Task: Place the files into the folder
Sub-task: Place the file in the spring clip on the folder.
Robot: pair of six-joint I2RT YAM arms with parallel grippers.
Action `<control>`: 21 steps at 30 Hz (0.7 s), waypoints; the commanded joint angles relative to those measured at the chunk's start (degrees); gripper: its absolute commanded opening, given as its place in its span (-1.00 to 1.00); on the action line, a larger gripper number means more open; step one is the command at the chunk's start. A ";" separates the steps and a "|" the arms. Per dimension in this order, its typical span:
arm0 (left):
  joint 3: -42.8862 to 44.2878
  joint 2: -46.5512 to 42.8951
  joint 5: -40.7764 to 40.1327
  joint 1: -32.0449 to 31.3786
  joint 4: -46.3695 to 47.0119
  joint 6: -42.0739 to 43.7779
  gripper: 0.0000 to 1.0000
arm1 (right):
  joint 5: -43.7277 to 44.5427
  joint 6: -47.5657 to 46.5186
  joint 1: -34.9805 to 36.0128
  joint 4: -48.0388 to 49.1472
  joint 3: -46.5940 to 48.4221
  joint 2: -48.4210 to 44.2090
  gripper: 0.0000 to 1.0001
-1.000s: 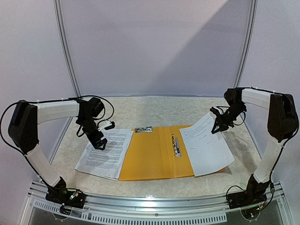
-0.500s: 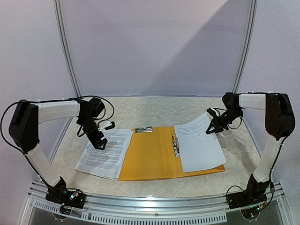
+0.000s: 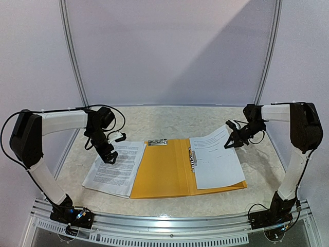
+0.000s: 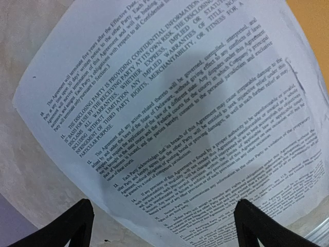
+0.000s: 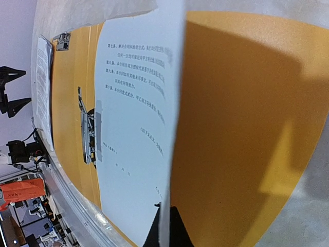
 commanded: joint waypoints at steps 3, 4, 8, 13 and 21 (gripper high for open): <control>0.80 0.41 -0.32 -0.28 0.51 0.13 0.94 | -1.06 -0.45 1.10 0.08 0.23 1.13 -1.00; 0.73 0.40 -0.42 -0.28 0.54 0.23 0.94 | -1.04 -0.42 1.27 0.22 0.04 1.20 -1.00; 0.79 0.36 -0.61 -0.29 0.40 0.44 0.94 | -0.86 -0.21 1.21 0.39 0.19 1.40 -0.96; 0.79 -0.09 -0.57 -0.32 0.22 0.57 0.94 | 2.14 0.15 1.26 -0.88 1.00 1.06 -0.29; 1.18 -0.20 -0.27 -0.28 -0.44 0.86 0.94 | 6.66 1.50 1.20 -1.37 2.54 0.72 0.97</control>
